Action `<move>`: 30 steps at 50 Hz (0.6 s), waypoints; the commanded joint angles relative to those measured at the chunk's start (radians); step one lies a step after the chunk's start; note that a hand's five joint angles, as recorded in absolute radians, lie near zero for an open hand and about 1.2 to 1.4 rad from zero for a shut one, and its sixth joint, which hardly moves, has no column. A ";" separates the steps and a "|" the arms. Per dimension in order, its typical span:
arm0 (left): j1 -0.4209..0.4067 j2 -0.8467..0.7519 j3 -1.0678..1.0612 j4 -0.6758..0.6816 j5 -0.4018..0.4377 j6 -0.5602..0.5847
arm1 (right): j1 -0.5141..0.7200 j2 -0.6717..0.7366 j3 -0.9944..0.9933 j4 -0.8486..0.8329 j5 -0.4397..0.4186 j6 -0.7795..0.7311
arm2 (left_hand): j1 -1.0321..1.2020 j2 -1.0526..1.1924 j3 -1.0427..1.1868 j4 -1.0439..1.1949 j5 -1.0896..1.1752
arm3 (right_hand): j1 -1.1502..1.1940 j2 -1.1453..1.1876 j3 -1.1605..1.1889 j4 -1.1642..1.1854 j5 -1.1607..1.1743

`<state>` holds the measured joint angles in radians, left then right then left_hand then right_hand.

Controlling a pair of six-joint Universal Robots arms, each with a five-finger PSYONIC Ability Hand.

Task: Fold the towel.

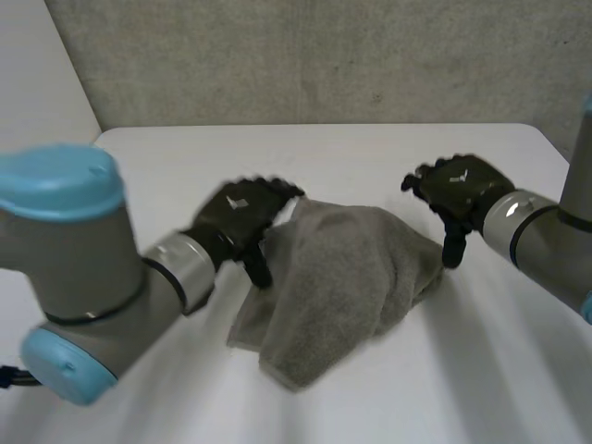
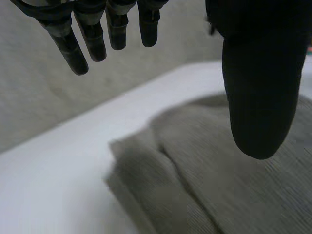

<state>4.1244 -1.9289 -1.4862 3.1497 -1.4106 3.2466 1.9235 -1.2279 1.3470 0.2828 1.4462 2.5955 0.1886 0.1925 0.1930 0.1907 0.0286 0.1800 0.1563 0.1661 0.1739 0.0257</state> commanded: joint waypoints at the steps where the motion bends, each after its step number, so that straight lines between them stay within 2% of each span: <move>1: -0.056 -0.084 -0.063 0.007 -0.001 0.098 | -0.029 0.048 0.125 -0.069 -0.021 0.096 | 0.016 0.012 0.012 0.014 0.002 | -0.005 0.018 0.008 0.001 -0.026; 5: -0.082 -0.151 -0.092 0.045 -0.004 0.151 | -0.032 0.071 0.182 -0.185 -0.027 0.180 | 0.019 0.015 0.015 0.017 0.004 | 0.008 0.031 0.022 0.014 -0.013; 7: -0.087 -0.173 -0.094 0.067 -0.005 0.156 | -0.034 0.105 0.228 -0.296 -0.041 0.231 | 0.028 0.024 0.023 0.026 0.013 | 0.148 0.172 0.162 0.154 0.128; 8: -0.091 -0.189 -0.094 0.087 -0.005 0.157 | -0.034 0.105 0.228 -0.297 -0.041 0.232 | 0.034 0.030 0.029 0.032 0.019 | 0.149 0.172 0.163 0.155 0.128; 10: -0.095 -0.208 -0.094 0.108 -0.005 0.160 | -0.032 0.154 0.248 -0.382 -0.041 0.247 | 0.048 0.045 0.044 0.046 0.034 | 0.400 0.423 0.414 0.406 0.379; 11: -0.098 -0.225 -0.092 0.128 -0.007 0.160 | -0.032 0.154 0.248 -0.382 -0.041 0.247 | 0.101 0.097 0.096 0.099 0.086 | 0.401 0.425 0.415 0.407 0.381; 12: -0.099 -0.231 -0.089 0.144 -0.008 0.160 | -0.031 0.168 0.250 -0.414 -0.037 0.250 | 0.244 0.240 0.239 0.242 0.229 | 0.657 0.681 0.671 0.663 0.637; 13: -0.099 -0.231 -0.089 0.144 -0.008 0.160 | -0.031 0.168 0.250 -0.415 -0.036 0.250 | 0.245 0.241 0.241 0.243 0.231 | 0.659 0.683 0.673 0.666 0.639; 15: -0.098 -0.231 -0.083 0.197 -0.025 0.160 | -0.032 0.171 0.250 -0.462 -0.040 0.250 | 0.756 0.753 0.752 0.754 0.742 | 1.116 1.139 1.129 1.122 1.095; 16: -0.098 -0.231 -0.083 0.197 -0.025 0.160 | -0.032 0.171 0.250 -0.462 -0.040 0.250 | 0.759 0.755 0.754 0.757 0.744 | 1.117 1.141 1.131 1.124 1.097; 17: -0.098 -0.226 -0.082 0.231 -0.037 0.160 | -0.032 0.174 0.238 -0.477 -0.043 0.246 | 0.945 0.941 0.940 0.943 0.930 | 1.215 1.239 1.229 1.221 1.195; 18: -0.098 -0.220 -0.079 0.265 -0.053 0.162 | -0.034 0.182 0.225 -0.481 -0.046 0.249 | 1.092 1.088 1.088 1.090 1.078 | 1.216 1.240 1.230 1.222 1.196; 19: -0.098 -0.220 -0.078 0.265 -0.053 0.162 | -0.034 0.182 0.225 -0.481 -0.046 0.249 | 1.094 1.090 1.089 1.091 1.079 | 1.216 1.240 1.230 1.222 1.196; 20: -0.098 -0.211 -0.074 0.295 -0.071 0.162 | -0.034 0.189 0.206 -0.481 -0.044 0.250 | 1.206 1.203 1.202 1.204 1.192 | 1.216 1.240 1.230 1.222 1.196; 23: -0.096 -0.188 -0.065 0.343 -0.100 0.162 | -0.032 0.215 0.169 -0.478 -0.040 0.255 | 1.208 1.204 1.203 1.206 1.193 | 1.216 1.240 1.230 1.222 1.196; 30: -0.093 -0.093 -0.043 0.363 -0.136 0.148 | -0.029 0.220 0.113 -0.498 -0.046 0.319 | 1.208 1.204 1.203 1.206 1.193 | 1.216 1.240 1.230 1.222 1.196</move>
<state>4.0280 -2.1032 -1.5472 3.4934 -1.5156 3.4062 1.8919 -1.0165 1.5210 -0.2050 1.4031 2.8556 1.1527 1.1902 1.1805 1.1921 0.9934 1.3696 1.2032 1.2058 1.2085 1.0156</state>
